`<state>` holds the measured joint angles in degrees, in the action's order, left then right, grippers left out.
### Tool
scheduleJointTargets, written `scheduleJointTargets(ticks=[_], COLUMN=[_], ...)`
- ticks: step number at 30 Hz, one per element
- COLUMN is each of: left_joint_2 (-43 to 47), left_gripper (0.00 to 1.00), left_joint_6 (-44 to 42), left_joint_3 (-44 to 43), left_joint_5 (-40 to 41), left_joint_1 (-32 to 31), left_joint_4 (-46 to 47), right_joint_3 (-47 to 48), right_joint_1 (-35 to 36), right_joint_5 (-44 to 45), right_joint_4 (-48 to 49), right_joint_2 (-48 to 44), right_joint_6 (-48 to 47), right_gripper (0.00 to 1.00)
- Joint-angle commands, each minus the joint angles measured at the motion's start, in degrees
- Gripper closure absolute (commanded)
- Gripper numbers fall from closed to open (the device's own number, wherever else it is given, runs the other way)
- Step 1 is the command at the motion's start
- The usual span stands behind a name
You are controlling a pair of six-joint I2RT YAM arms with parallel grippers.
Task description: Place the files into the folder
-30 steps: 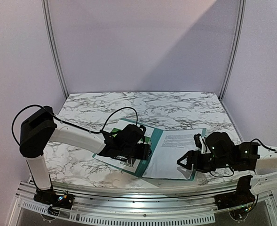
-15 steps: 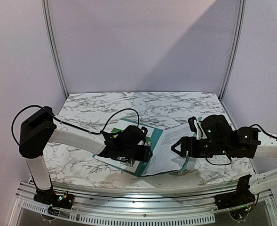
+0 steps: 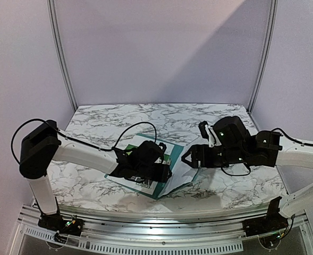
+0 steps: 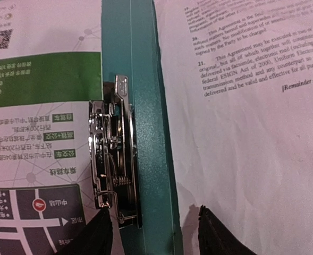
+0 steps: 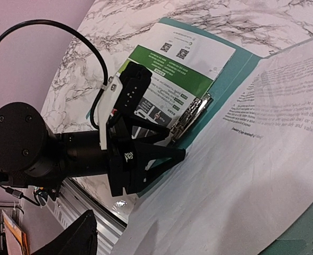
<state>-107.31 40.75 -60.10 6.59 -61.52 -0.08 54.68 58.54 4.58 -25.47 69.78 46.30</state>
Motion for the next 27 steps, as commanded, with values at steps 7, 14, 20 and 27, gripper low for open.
scheduleJointTargets(ticks=[7, 14, 20, 27], left_joint_2=[6.39, 11.24, 18.19, 25.73], left_gripper=[0.45, 0.46, 0.45, 0.44], left_joint_6=[0.71, 1.27, 1.31, -0.03], left_joint_3=[3.25, 5.88, 9.51, 12.97], left_joint_5=[0.1, 3.21, 7.74, 10.78], left_joint_1=[0.14, 1.33, 3.47, 7.36], left_joint_4=[1.19, 0.27, -4.09, -7.86], right_joint_3=[8.45, 12.95, 18.08, 24.06], right_joint_1=[-2.57, -3.34, -3.69, -4.14], right_joint_5=[-6.52, -9.04, -11.35, -14.83], right_joint_4=[2.18, 2.67, 2.95, 3.95], right_joint_2=[7.52, 11.7, 16.34, 22.25], right_joint_6=[-4.95, -6.61, -8.01, -9.01], right_gripper=[0.18, 0.16, 0.16, 0.15])
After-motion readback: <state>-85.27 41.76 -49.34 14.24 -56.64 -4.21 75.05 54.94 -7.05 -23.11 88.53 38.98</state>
